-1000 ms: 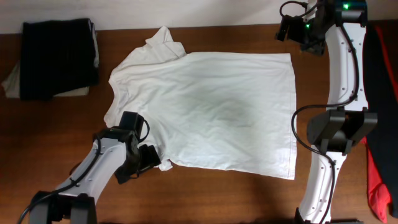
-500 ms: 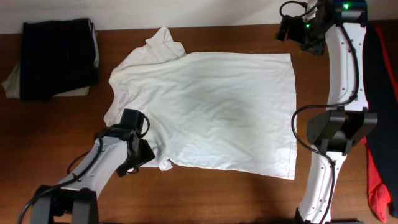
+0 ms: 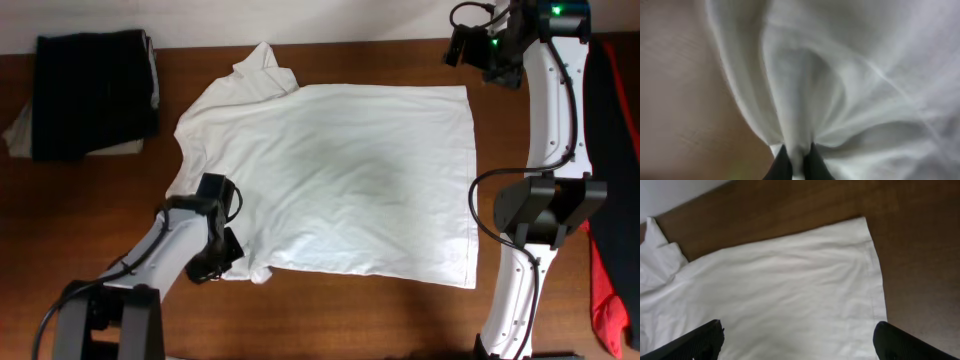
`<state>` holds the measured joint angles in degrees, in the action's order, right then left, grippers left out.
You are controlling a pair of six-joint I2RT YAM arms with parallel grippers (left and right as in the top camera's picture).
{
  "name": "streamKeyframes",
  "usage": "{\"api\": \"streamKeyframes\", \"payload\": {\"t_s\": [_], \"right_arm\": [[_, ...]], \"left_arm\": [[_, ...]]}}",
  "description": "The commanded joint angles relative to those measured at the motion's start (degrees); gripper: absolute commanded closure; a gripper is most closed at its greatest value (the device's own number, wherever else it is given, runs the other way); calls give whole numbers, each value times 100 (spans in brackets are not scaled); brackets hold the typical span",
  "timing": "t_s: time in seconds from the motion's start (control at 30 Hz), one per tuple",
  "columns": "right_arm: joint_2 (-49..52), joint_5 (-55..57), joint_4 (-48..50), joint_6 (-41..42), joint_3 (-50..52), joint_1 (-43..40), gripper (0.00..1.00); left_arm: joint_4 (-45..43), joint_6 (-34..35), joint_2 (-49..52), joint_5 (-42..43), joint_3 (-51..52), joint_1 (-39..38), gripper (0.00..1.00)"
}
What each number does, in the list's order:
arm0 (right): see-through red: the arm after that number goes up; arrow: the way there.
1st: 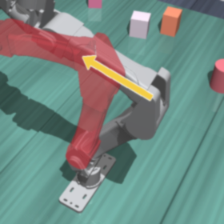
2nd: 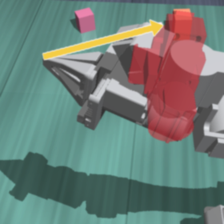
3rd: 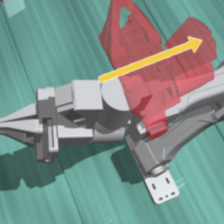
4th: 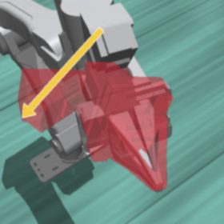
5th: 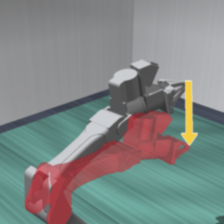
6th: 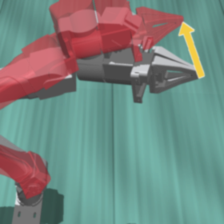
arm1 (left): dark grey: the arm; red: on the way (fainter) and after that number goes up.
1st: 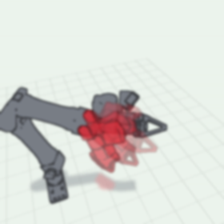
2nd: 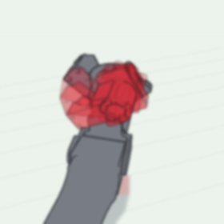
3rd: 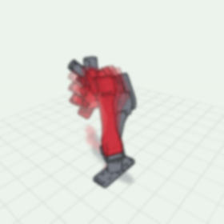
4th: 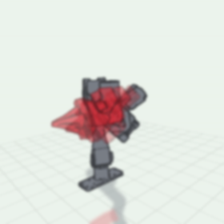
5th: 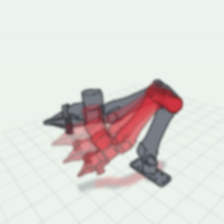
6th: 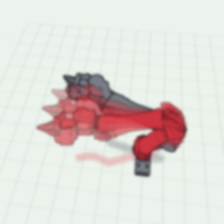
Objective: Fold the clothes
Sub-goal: 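Move the left gripper to the shirt's lower left hem, then grasp the lower left and lower right hem corners with both grippers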
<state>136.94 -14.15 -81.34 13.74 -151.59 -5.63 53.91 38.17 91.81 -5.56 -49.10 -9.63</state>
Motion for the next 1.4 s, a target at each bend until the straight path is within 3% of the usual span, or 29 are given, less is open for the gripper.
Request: {"api": "streamKeyframes", "payload": {"t_s": [0.0,0.13,0.23,0.4,0.53,0.67,0.73,0.83,0.87,0.93,0.97,1.23,1.37], "right_arm": [[-17,-66,-339,20,31,0,1],[-61,24,-837,4,22,-52,1],[-144,442,-1602,562,33,-299,1],[-846,789,-1602,407,181,-522,1],[-2428,1600,-1600,446,2096,-527,1],[-3469,1788,-1255,1093,4310,-529,1],[-3781,1576,-846,1231,5329,-527,1],[-3976,804,-48,632,6673,-529,1],[-3974,560,208,533,7187,-529,4],[-3974,446,619,549,8019,-529,28],[-3974,444,852,737,8430,-538,29],[-4363,778,1561,1421,9687,-527,29],[-5403,719,2308,1613,10583,-527,28]], "left_arm": [[448,-85,-52,-52,-643,4,99],[490,-306,-55,-50,-732,4,99],[503,-306,-55,-28,-732,4,99],[542,-306,-55,-26,-732,4,99],[516,-304,-55,-26,-732,4,99],[328,-304,-55,282,-732,4,99],[240,-304,-55,321,-732,2,99],[203,-304,-55,321,-732,4,99],[205,-304,-55,321,-732,4,99],[205,-304,-55,319,-732,4,99],[205,-306,-55,319,-732,4,99],[184,-304,-55,310,-730,4,99],[94,-304,-55,295,-730,4,99]]}}
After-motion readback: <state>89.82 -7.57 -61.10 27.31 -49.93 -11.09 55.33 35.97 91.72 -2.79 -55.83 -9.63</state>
